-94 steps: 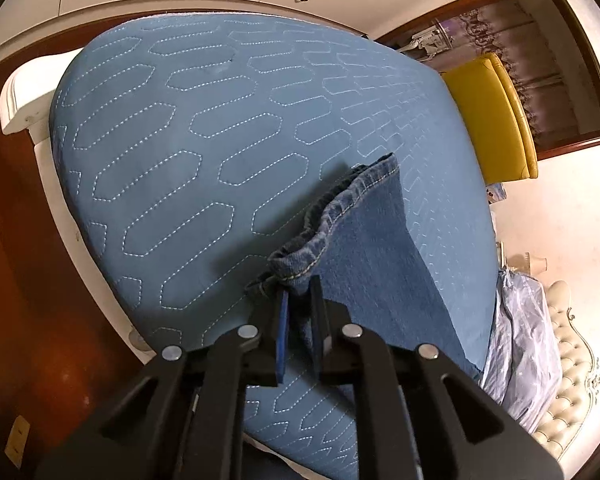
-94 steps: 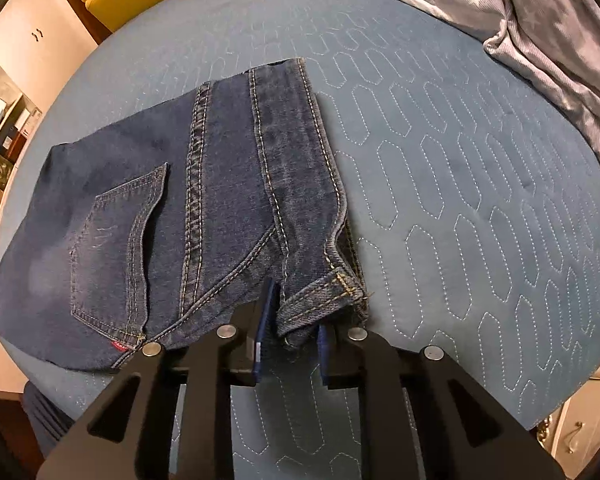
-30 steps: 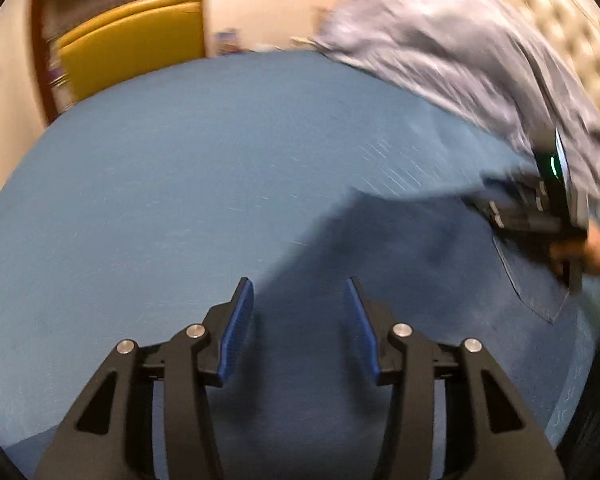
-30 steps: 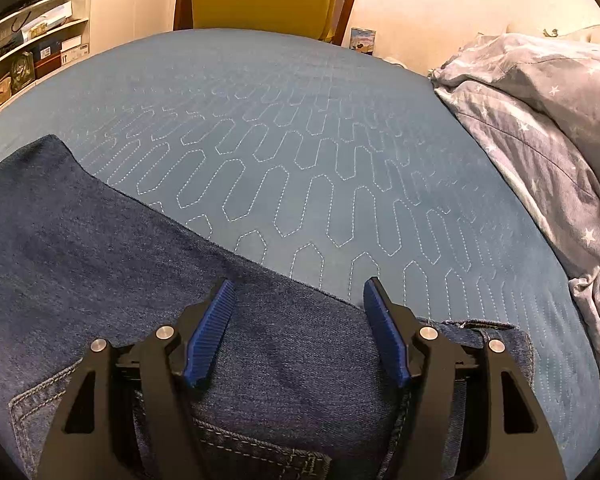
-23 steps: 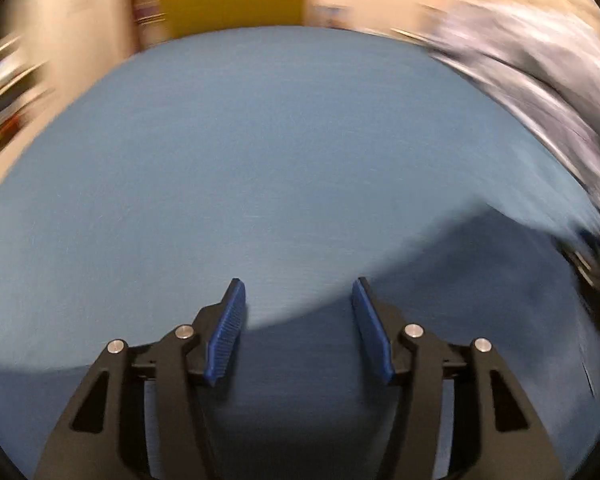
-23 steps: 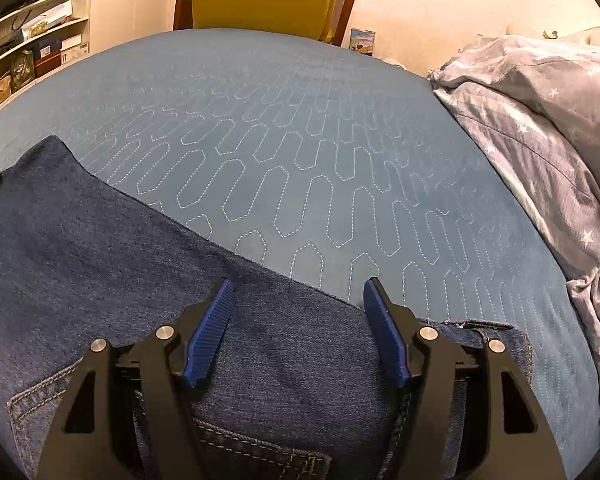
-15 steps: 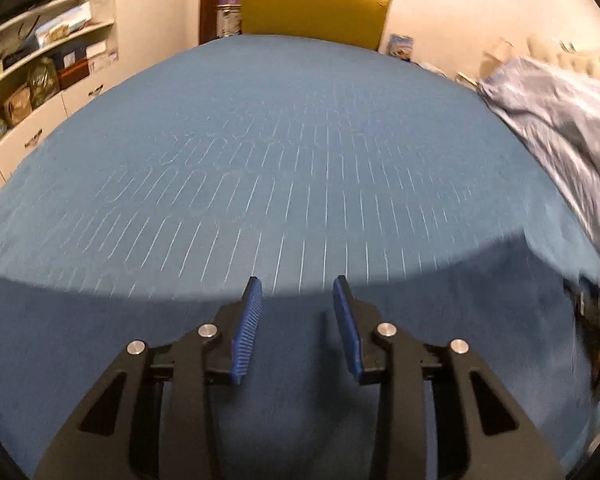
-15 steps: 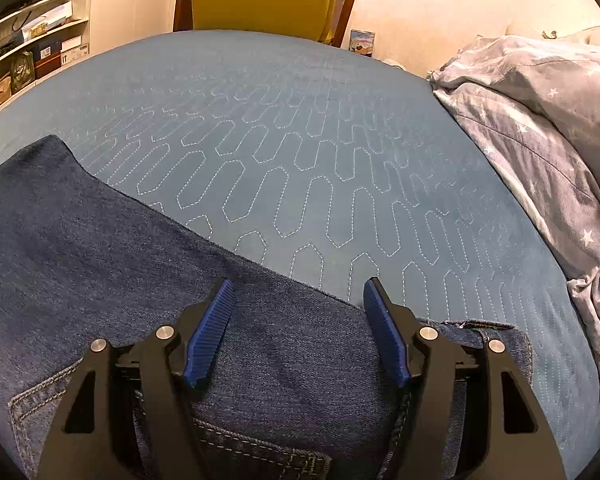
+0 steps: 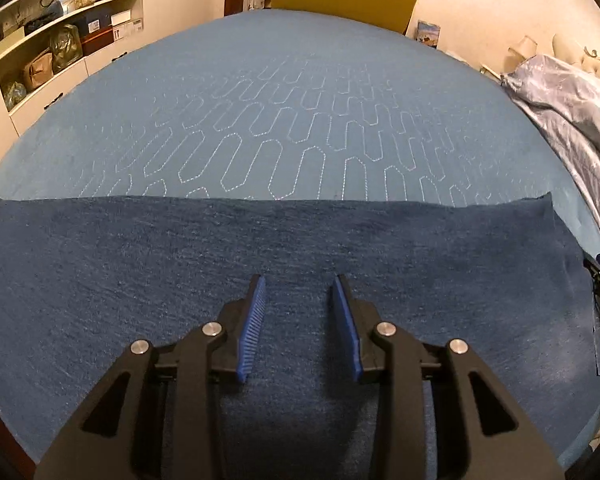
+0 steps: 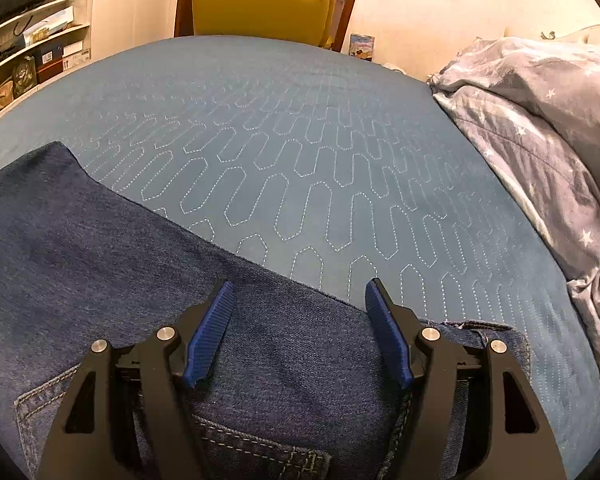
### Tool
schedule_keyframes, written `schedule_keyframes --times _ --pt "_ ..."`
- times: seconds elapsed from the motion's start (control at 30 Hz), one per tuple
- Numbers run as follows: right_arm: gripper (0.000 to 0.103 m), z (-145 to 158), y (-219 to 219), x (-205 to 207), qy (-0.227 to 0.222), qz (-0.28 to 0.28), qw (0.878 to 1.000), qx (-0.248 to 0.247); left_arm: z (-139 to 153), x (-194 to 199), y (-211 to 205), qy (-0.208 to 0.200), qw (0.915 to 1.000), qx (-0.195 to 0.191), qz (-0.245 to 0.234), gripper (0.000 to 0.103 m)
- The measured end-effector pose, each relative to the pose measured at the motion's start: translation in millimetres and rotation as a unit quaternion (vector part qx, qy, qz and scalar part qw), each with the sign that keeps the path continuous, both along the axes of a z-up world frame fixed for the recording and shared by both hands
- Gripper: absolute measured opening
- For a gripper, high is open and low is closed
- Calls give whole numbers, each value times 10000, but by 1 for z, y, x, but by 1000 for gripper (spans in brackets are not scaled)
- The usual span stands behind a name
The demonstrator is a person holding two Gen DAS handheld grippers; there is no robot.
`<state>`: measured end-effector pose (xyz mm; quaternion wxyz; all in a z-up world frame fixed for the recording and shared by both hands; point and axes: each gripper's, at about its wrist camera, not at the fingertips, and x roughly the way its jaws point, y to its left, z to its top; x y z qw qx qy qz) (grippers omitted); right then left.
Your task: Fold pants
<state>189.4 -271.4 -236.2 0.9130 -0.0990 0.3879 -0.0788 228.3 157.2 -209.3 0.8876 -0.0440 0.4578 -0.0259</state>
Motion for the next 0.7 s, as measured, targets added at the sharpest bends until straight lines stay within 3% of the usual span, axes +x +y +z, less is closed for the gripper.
schedule_keyframes --times 0.1,0.2,0.27,0.33,0.4,0.47,0.57,0.63,0.7 --pt "68 5 -3 1 121 18 9998 151 -2 0 -10 -44 9998 204 34 37" --pt "72 31 -13 -11 24 -465 9981 408 0 6 -3 45 9998 -174 69 45" --pt "90 60 -1 -49 -530 -753 9950 389 3 4 0 111 9992 -368 79 53" --pt "98 72 19 -81 -688 -605 9941 583 9 -2 -1 160 9994 -305 95 57" --pt "98 68 42 -106 -583 -636 9941 653 27 -21 -14 -75 9991 -411 34 59" --pt "98 51 68 -125 -402 -562 9960 571 48 -51 -36 -581 9973 -447 -60 84" --pt "98 20 84 -135 120 -644 9940 870 51 -85 -78 -794 9957 -326 -349 94" --pt "98 -1 91 -141 420 -635 9927 932 40 -108 -121 -698 9928 25 -975 101" --pt "98 -9 98 -154 270 -638 9947 754 26 -128 -156 -750 9865 480 -1376 101"
